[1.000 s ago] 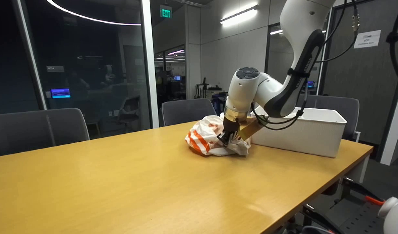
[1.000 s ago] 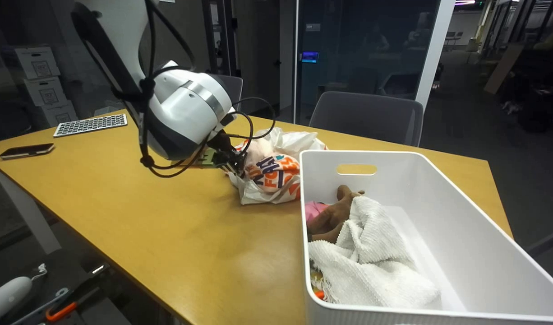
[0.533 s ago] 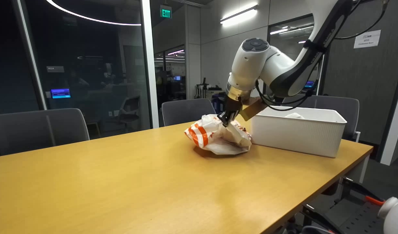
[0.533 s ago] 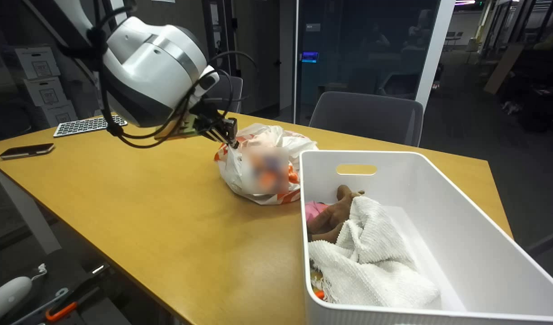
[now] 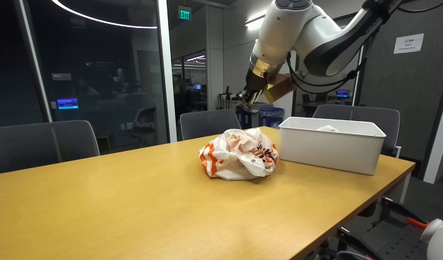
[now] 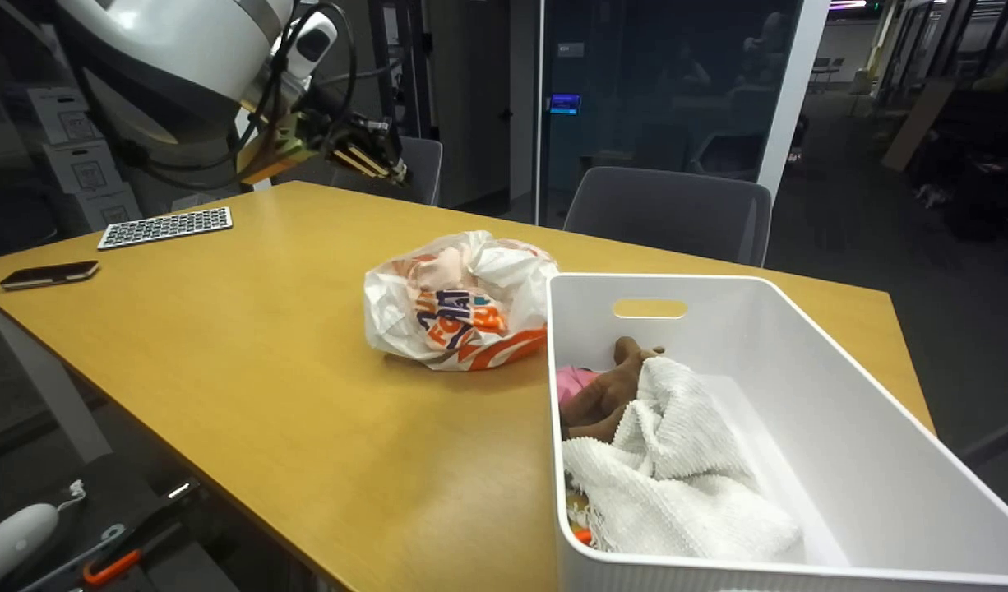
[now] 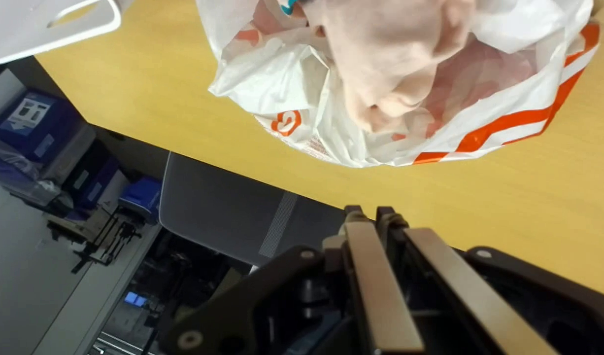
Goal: Pick up the cloth in the bag and put it the box and pick up the cloth on the table and put it in the bag
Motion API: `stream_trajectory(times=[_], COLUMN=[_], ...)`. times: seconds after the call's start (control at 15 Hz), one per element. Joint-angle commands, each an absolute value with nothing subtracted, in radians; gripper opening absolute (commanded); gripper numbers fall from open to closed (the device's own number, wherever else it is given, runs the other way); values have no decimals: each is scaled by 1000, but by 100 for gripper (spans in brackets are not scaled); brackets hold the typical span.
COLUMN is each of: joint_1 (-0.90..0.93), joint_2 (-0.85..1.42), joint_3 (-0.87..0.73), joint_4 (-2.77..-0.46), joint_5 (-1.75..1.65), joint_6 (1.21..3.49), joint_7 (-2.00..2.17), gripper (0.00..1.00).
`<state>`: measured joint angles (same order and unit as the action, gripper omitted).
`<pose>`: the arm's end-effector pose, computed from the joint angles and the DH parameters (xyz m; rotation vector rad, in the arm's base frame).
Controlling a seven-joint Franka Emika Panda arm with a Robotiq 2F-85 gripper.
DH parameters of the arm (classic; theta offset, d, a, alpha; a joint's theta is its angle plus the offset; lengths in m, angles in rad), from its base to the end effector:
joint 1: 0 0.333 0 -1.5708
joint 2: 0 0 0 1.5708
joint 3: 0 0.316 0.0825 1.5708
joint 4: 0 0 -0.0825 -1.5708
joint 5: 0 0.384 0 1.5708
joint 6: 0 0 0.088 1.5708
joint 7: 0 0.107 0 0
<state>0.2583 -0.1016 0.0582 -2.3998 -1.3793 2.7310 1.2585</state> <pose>0.4597 0.1899 0.3785 2.6005 0.3394 1.0977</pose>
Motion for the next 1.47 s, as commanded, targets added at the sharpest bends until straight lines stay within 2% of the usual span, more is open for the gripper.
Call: stream_trajectory(times=[0.0, 0.13, 0.2, 0.33, 0.4, 0.87, 1.07, 1.4], joint_1=[272, 276, 277, 281, 281, 275, 212, 212], joint_2=[-120, -104, -101, -106, -111, -120, -113, -58], joint_3=[61, 56, 56, 58, 60, 62, 104, 57], joint_4=[-2444, -2466, -2474, -2486, -2489, -2479, -2471, -2441], joint_5=[-1274, -1198, -1163, -1099, -1073, -1034, -1050, -1084], joint_6=[2724, 2738, 2736, 2714, 2702, 2566, 2566, 2624], joint_7=[1181, 1151, 1142, 1113, 1100, 1087, 1127, 1347], gripper=[1, 4, 27, 30, 36, 97, 100, 100])
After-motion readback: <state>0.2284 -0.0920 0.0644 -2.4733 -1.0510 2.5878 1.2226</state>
